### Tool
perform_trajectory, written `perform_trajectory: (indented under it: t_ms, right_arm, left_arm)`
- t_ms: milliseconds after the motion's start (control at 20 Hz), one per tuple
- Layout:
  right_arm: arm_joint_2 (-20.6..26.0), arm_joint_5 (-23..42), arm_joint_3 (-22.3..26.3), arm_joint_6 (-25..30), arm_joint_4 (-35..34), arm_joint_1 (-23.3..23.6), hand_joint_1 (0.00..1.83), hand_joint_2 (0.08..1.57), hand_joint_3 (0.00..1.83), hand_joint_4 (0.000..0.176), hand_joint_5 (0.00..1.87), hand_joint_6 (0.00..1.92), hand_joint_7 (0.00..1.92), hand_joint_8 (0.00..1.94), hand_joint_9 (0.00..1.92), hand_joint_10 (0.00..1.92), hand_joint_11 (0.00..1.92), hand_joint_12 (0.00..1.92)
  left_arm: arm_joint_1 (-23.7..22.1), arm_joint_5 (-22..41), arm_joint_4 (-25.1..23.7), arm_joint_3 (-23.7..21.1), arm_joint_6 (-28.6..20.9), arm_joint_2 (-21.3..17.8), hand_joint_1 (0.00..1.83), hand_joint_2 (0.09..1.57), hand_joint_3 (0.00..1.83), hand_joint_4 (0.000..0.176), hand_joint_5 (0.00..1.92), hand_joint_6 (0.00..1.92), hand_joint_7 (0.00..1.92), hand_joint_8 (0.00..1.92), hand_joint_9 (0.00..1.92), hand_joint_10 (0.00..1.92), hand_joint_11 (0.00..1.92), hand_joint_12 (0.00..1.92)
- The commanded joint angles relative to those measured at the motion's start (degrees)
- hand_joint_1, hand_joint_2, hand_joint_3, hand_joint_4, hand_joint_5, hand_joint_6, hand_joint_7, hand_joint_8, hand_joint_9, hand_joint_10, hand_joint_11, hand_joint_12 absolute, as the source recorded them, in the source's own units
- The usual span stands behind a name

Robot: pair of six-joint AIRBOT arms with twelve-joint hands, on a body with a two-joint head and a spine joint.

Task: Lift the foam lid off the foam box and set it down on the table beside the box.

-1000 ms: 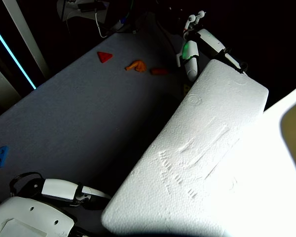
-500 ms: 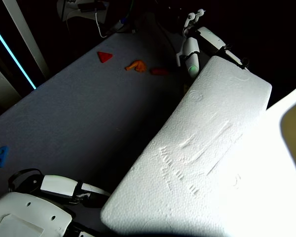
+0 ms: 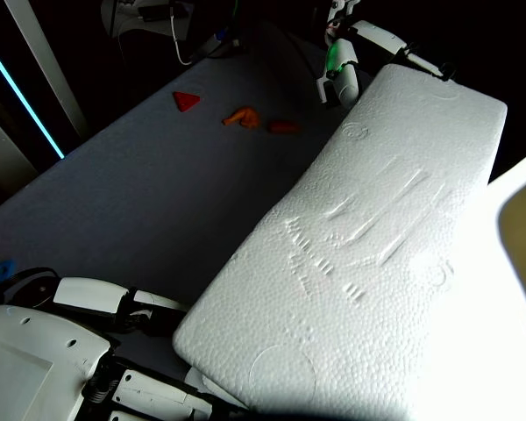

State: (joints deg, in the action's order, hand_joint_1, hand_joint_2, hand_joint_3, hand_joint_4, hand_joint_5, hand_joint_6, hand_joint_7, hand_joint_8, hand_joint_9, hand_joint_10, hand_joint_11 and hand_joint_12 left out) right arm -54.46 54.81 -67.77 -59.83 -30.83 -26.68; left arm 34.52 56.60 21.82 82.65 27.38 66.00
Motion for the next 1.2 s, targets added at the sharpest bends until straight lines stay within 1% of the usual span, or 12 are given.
perform_trajectory:
  t_ms: [0, 100, 150, 200, 300, 400, 450, 750, 800, 850, 950, 1150]
  right_arm:
    - [1.1, 7.7, 0.4, 0.4, 3.7, 0.6, 0.54, 1.22, 0.00, 0.000, 0.09, 0.09, 0.12, 0.00, 0.00, 0.44, 0.00, 1.46]
    - [1.9, 8.3, 1.6, 0.4, 4.4, 0.5, 0.54, 1.22, 0.00, 0.000, 0.08, 0.08, 0.12, 0.00, 0.00, 0.41, 0.00, 1.42]
    - [2.5, 8.8, 2.5, 0.4, 5.0, 0.3, 0.56, 1.23, 0.00, 0.000, 0.09, 0.08, 0.17, 0.01, 0.00, 0.56, 0.00, 1.46]
    - [3.2, 9.4, 3.3, 0.4, 5.4, -0.2, 0.56, 1.22, 0.00, 0.000, 0.08, 0.08, 0.12, 0.01, 0.00, 0.43, 0.00, 1.46]
    - [4.6, 10.7, 5.4, 0.4, 6.5, -1.3, 0.54, 1.21, 0.00, 0.000, 0.06, 0.06, 0.10, 0.01, 0.00, 0.37, 0.00, 1.47]
    - [5.4, 12.0, 6.7, 0.4, 7.2, -2.2, 0.57, 1.21, 0.00, 0.000, 0.04, 0.05, 0.09, 0.00, 0.00, 0.33, 0.00, 1.41]
    - [6.1, 13.0, 7.8, 0.4, 7.7, -3.0, 0.57, 1.21, 0.00, 0.000, 0.05, 0.04, 0.11, 0.00, 0.00, 0.37, 0.00, 1.31]
    - [8.9, 16.7, 12.2, 0.4, 9.2, -6.4, 0.57, 1.23, 0.00, 0.000, 0.03, 0.03, 0.09, 0.00, 0.00, 0.37, 0.00, 1.32]
    - [9.3, 17.4, 12.9, 0.4, 9.5, -7.1, 0.53, 1.23, 0.00, 0.000, 0.04, 0.02, 0.02, 0.00, 0.00, 0.14, 0.00, 0.93]
    - [9.9, 18.3, 13.8, 0.5, 9.7, -8.0, 0.51, 1.24, 0.00, 0.000, 0.07, 0.04, 0.02, 0.00, 0.00, 0.09, 0.00, 0.77]
    - [10.8, 20.4, 15.6, 0.9, 10.1, -10.2, 0.53, 1.25, 0.00, 0.000, 0.08, 0.03, 0.00, 0.00, 0.00, 0.00, 0.00, 0.60]
    - [12.1, 25.3, 18.2, 2.6, 10.1, -15.2, 0.47, 1.26, 0.00, 0.000, 0.08, 0.02, 0.03, 0.00, 0.02, 0.02, 0.00, 0.84]
  left_arm:
    - [-0.1, 7.1, -3.5, -0.7, 0.0, -0.5, 0.45, 1.02, 0.00, 0.059, 0.00, 0.00, 0.00, 0.00, 0.00, 0.00, 0.02, 0.02]
    - [0.7, 8.1, -3.8, -1.9, 0.2, -1.4, 0.48, 1.01, 0.00, 0.060, 0.00, 0.00, 0.00, 0.00, 0.00, 0.00, 0.00, 0.00]
    - [1.3, 9.0, -3.9, -2.8, 0.2, -2.0, 0.49, 1.02, 0.00, 0.051, 0.00, 0.00, 0.00, 0.00, 0.00, 0.00, 0.00, 0.00]
    - [1.9, 9.8, -4.1, -3.7, 0.4, -2.5, 0.46, 1.02, 0.00, 0.061, 0.00, 0.00, 0.00, 0.00, 0.00, 0.00, 0.00, 0.00]
    - [3.5, 11.7, -4.6, -6.2, 0.9, -4.2, 0.42, 1.04, 0.01, 0.048, 0.00, 0.00, 0.00, 0.00, 0.00, 0.00, 0.00, 0.00]
    - [4.7, 13.0, -4.8, -7.7, 1.2, -5.3, 0.41, 1.03, 0.00, 0.053, 0.00, 0.00, 0.00, 0.00, 0.00, 0.00, 0.00, 0.00]
    - [5.5, 14.0, -5.0, -8.7, 1.2, -6.0, 0.40, 1.04, 0.01, 0.039, 0.00, 0.00, 0.00, 0.00, 0.00, 0.00, 0.00, 0.00]
    - [8.6, 17.4, -6.3, -13.4, 2.3, -9.4, 0.48, 1.04, 0.00, 0.039, 0.00, 0.00, 0.00, 0.00, 0.00, 0.00, 0.00, 0.00]
    - [9.1, 17.9, -6.7, -14.3, 2.4, -9.9, 0.45, 1.04, 0.00, 0.004, 0.00, 0.00, 0.00, 0.00, 0.00, 0.00, 0.00, 0.00]
    - [9.5, 18.1, -7.2, -15.1, 2.7, -10.4, 0.43, 1.04, 0.00, 0.000, 0.01, 0.00, 0.00, 0.00, 0.00, 0.00, 0.00, 0.00]
    - [10.6, 19.0, -8.1, -16.8, 2.9, -11.3, 0.46, 1.04, 0.00, 0.031, 0.00, 0.00, 0.00, 0.00, 0.00, 0.00, 0.00, 0.00]
    - [12.9, 21.7, -8.6, -19.8, 3.5, -12.7, 0.43, 1.05, 0.01, 0.060, 0.00, 0.00, 0.00, 0.00, 0.00, 0.00, 0.00, 0.00]
